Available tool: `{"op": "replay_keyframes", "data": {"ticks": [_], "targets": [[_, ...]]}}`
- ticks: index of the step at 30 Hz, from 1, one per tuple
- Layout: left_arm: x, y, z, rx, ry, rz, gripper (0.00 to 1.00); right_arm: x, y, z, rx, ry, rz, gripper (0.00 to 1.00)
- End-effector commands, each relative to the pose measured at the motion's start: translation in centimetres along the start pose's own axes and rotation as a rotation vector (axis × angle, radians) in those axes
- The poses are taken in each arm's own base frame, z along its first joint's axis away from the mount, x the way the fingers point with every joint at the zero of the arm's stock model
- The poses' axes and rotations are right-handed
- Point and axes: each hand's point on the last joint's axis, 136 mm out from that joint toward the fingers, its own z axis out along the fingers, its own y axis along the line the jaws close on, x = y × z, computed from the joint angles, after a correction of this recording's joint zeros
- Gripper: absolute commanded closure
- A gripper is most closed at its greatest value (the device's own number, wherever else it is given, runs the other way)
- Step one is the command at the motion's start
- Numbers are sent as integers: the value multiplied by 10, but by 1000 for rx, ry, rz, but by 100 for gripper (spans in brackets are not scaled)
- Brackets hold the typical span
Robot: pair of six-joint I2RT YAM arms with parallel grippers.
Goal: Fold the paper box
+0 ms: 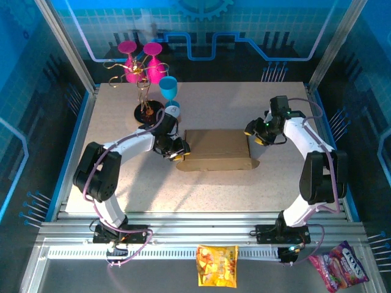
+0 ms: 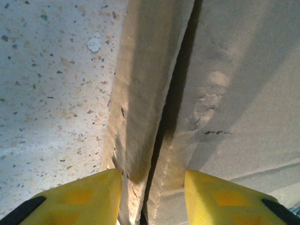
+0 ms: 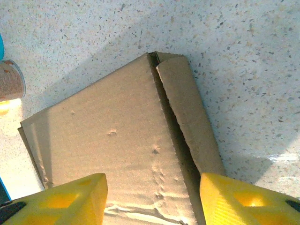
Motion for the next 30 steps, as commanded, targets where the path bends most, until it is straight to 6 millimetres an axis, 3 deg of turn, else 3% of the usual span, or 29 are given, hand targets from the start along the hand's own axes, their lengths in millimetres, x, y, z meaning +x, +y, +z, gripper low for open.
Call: {"op": "replay_keyframes", "data": {"ticks": [1,8,14,30], "targets": [[-3,4,6,-14,-12,59,62,-6,-11,-9,7,-2,-43,42],[-7,-1,5,-10,-4,112,68,-13,-34,22,-60,93,-24,36],[-5,9,10,-52,25,117,72,-17,-25,42,-209,158,-20,33],[-1,31,17,-86,48,90,78,21,-22,70,-384,268,-30,29]]}}
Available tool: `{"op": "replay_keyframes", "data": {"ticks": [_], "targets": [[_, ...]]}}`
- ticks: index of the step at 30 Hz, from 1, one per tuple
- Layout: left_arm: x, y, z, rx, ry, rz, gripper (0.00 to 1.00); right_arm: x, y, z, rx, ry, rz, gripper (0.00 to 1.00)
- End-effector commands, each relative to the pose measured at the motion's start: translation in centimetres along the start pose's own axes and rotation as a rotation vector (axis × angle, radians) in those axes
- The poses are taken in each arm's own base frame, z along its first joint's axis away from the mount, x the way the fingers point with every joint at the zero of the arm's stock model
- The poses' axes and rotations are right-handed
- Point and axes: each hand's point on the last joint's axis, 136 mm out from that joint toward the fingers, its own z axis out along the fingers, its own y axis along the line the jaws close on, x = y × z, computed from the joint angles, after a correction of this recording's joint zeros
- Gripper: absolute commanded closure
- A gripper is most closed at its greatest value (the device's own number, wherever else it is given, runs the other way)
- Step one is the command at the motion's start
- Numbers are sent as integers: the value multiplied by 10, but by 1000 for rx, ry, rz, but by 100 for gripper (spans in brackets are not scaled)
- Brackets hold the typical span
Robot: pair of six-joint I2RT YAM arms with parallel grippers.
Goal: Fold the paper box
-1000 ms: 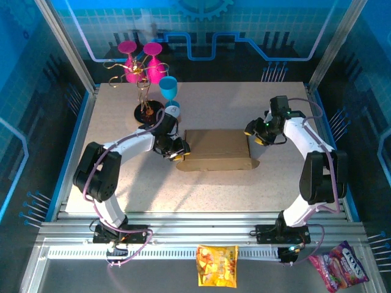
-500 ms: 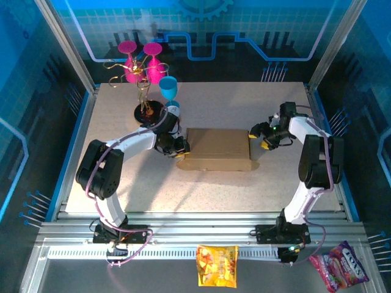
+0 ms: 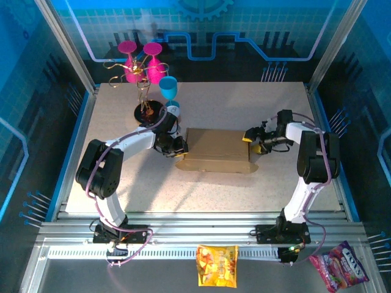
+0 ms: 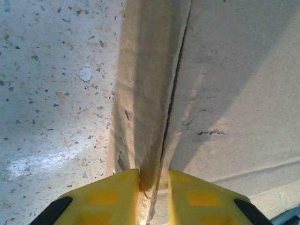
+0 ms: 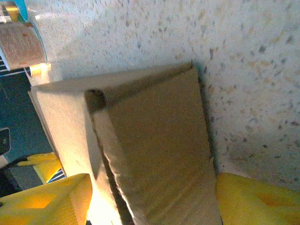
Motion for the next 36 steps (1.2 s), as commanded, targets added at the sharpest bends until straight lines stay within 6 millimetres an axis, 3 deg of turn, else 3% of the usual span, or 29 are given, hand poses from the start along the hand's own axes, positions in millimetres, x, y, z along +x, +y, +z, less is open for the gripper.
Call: {"op": "replay_keyframes", "data": {"ticks": [1,5,7,13,23,31,36], "targets": [[14,29,14,-77,60,-23,78,13,3,9,-59,45,-23,29],[15,31,16,-77,64,-38,78,25,-6,11,-32,48,-26,27],[18,36,17,-89,68,-50,79,30,-4,11,-40,35,-48,20],[25,51,21,-116,79,-76,80,41,29,19,-190,59,-106,18],[28,80,21,-177,78,-144,81,58,61,27,-212,94,-169,18],[32,93,19,-212,84,-165,82,43,27,-3,-47,-43,-146,18],[35,99,18,-223,87,-167,82,41,40,-9,-146,-8,-176,16]]}}
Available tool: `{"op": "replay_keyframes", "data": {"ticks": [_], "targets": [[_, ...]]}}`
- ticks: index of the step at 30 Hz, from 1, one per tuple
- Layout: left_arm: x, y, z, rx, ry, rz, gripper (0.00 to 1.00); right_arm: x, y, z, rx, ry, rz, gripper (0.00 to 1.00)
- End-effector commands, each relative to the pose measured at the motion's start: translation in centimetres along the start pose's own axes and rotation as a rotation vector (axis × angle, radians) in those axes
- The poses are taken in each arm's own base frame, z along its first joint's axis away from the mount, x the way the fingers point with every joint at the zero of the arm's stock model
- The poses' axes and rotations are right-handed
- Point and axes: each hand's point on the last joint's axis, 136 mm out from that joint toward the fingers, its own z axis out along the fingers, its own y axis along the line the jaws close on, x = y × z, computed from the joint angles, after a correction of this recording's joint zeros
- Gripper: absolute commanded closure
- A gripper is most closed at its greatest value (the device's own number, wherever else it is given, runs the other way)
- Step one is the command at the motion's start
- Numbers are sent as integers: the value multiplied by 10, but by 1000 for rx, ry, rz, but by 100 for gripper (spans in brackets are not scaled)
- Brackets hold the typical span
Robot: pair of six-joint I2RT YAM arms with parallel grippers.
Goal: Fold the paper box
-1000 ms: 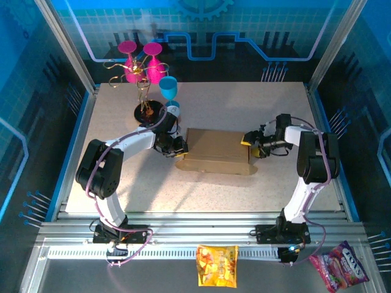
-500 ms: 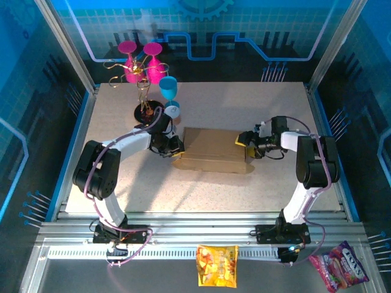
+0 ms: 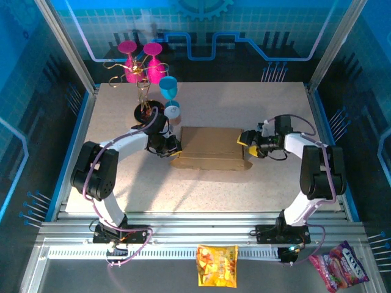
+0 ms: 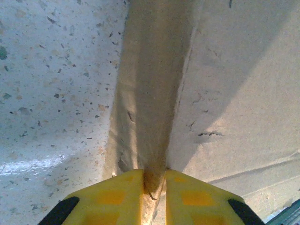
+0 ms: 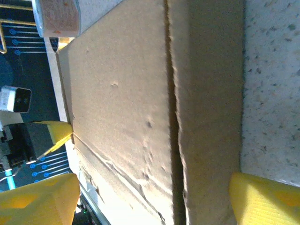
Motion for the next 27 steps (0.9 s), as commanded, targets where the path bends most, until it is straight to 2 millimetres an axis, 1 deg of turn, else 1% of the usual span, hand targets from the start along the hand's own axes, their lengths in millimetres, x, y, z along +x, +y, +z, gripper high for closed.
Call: {"op": "replay_keyframes", "data": {"ticks": [1,2,4,6,7,10,15,19,23,27], "targets": [[41,79,20,-266,121,-103,82,10,12,3,-70,82,-29,16],[41,80,19,-267,120,-105,82,14,10,6,-41,111,-36,16],[42,83,19,-276,123,-108,82,17,-3,8,29,118,-34,16],[43,85,19,-282,127,-113,83,17,-16,6,70,91,-12,16],[44,87,19,-290,131,-115,83,15,-18,4,64,67,-5,16],[46,91,18,-302,135,-117,83,12,-13,3,5,41,-7,15],[49,99,17,-328,143,-130,83,6,-7,11,-54,75,-13,15],[50,104,16,-338,139,-149,84,5,-3,25,-138,127,8,15],[50,107,16,-338,141,-159,84,8,3,39,-158,155,-3,15],[49,108,16,-335,138,-157,84,3,15,43,-204,145,-8,19]]}}
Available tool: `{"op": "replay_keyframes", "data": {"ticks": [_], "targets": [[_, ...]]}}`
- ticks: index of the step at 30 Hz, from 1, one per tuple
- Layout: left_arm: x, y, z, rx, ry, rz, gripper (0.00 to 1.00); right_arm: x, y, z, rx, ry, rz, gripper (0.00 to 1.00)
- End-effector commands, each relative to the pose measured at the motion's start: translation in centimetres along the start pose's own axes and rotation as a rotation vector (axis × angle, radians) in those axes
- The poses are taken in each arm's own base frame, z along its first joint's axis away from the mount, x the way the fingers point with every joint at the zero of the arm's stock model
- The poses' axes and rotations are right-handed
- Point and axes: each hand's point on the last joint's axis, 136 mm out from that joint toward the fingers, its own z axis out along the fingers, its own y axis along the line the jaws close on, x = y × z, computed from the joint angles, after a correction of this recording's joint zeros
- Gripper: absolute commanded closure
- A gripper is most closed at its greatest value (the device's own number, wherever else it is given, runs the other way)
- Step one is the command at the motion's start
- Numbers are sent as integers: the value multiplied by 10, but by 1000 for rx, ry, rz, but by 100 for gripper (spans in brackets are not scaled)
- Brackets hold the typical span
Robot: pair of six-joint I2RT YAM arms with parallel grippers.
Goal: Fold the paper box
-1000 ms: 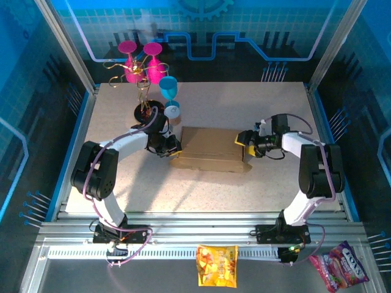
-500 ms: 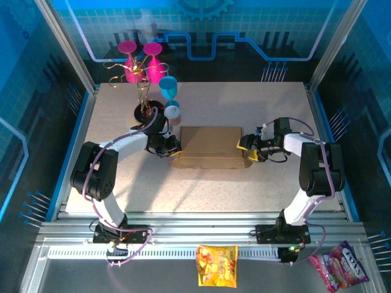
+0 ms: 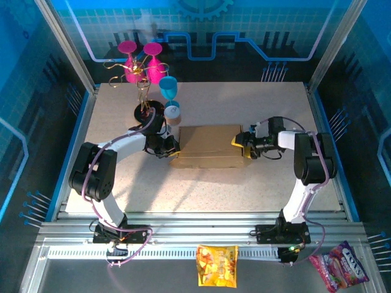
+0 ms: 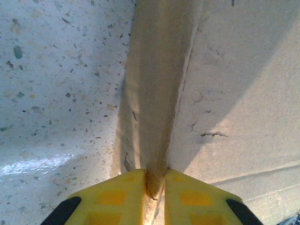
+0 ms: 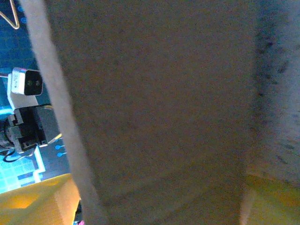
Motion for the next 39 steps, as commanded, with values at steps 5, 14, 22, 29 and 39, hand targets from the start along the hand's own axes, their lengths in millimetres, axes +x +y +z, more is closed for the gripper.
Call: {"op": "replay_keyframes", "data": {"ticks": [5,14,22,29,39], "targets": [[41,92,15,-324,124,-135,83,-3,31,19,-90,30,-31,24],[6,36,-12,-147,-14,-88,61,1,32,31,-64,36,15,46],[-51,-85,-108,227,-301,-11,46,4,47,14,-75,46,74,54],[-55,-99,-137,288,-347,-120,34,6,65,-15,-109,24,164,55],[-52,-49,-122,304,-310,-329,17,13,92,-57,-183,-10,356,56]]}}
